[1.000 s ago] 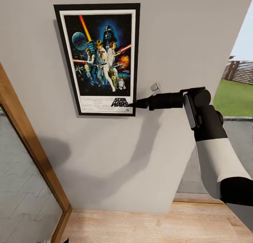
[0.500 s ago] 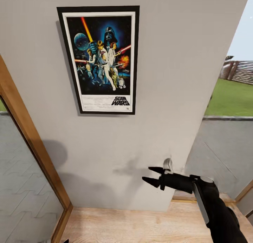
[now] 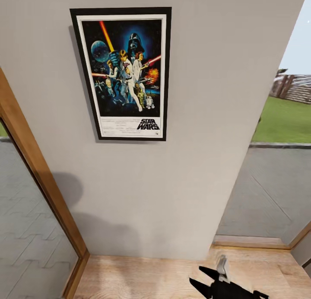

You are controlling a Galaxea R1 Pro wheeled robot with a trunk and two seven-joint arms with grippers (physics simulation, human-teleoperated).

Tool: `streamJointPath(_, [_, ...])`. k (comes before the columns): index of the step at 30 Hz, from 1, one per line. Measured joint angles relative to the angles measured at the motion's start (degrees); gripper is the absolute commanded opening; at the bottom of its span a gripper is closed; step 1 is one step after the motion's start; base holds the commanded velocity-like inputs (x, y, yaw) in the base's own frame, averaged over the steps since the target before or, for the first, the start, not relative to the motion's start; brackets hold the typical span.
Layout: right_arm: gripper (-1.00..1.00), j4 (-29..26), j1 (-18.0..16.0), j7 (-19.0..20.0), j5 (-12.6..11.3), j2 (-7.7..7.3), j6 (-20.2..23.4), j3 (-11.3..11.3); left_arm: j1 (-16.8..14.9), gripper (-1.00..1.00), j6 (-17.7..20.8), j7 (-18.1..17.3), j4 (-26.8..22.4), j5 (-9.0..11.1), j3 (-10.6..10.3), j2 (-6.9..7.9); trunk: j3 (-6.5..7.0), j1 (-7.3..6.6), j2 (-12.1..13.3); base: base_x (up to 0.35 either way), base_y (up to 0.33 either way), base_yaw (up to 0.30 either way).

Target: Pick up the poster from the kitchen countertop and hang it on one of the wall nails in the kitchen.

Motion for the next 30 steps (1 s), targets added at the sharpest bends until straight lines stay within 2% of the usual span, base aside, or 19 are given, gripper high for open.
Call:
streamJointPath(1, [1.0, 2.07, 0.07, 0.0, 0.05, -0.03, -1.11, -0.74, 0.12, 1.0, 0.0, 1.88, 0.0, -0.2, -0.01, -0.32, 0.0, 0.0, 0.0, 0.0, 0.0, 0.0])
streamJointPath(3, [1.0, 9.89, 0.26, -0.23, 0.24, -0.21, -4.89, -2.54, 0.4, 1.0, -0.07, 8.84, -0.02, -1.81, -0.06, -1.46, -0.01, 0.0, 0.0, 0.0, 0.0, 0.0])
streamJointPath(6, [1.0, 16.06, 0.31, -1.62, 0.35, -0.36, -6.98, -3.18, 0.5, 1.0, -0.13, 14.52, -0.01, -3.78, -0.06, -2.08, 0.0, 0.0, 0.0, 0.0, 0.0, 0.0])
streamJointPath(7, [1.0, 19.6, 0.34, -3.53, 0.43, -0.44, -8.1, -3.37, 0.54, 1.0, -0.14, 18.54, -0.01, -5.07, -0.09, -2.45, -0.01, 0.0, 0.0, 0.0, 0.0, 0.0])
streamJointPath(9, [1.0, 22.91, 0.34, -6.27, 0.44, -0.64, -9.1, -3.52, 0.56, 1.0, -0.16, 22.95, 0.0, -6.16, -0.09, -2.96, 0.0, 0.0, 0.0, 0.0, 0.0, 0.0])
streamJointPath(12, [1.0, 30.3, 0.37, -17.62, 0.5, -1.11, -10.65, -3.38, 0.59, 1.0, -0.14, 35.74, -0.01, -7.67, -0.17, -4.89, 0.0, 0.0, 0.0, 0.0, 0.0, 0.0])
streamJointPath(13, [1.0, 31.33, 0.37, -19.83, 0.5, -1.13, -10.8, -3.33, 0.59, 1.0, -0.13, 37.56, -0.01, -7.78, -0.19, -5.21, 0.0, 0.0, -0.01, 0.0, 0.0, 0.0])
streamJointPath(16, [1.0, 36.37, 0.37, -32.85, 0.56, -1.17, -11.22, -3.11, 0.87, 1.0, -0.03, 45.23, 0.04, -8.04, -0.08, -6.7, 0.0, 0.0, -0.01, 0.0, 0.0, 0.0])
streamJointPath(18, [1.0, 38.77, 0.37, -38.09, 0.52, -1.03, -11.27, -3.08, 1.04, 1.0, -0.03, 47.28, 0.08, -7.9, -0.06, -7.37, 0.0, 0.0, -0.01, 0.0, 0.0, 0.0])
streamJointPath(23, [1.0, 44.88, 0.37, -44.85, 0.41, -0.94, -11.29, -3.13, 1.61, 1.0, 0.0, 49.57, 0.13, -7.68, -0.01, -8.29, -0.01, 0.0, -0.01, 0.0, 0.0, 0.0])
streamJointPath(30, [1.0, 47.47, 0.36, -49.41, 0.42, -1.13, -11.28, -3.22, 2.78, 1.0, 0.03, 50.21, 0.14, -7.67, -0.01, -8.54, 0.0, 0.0, -0.01, 0.0, 0.0, 0.0])
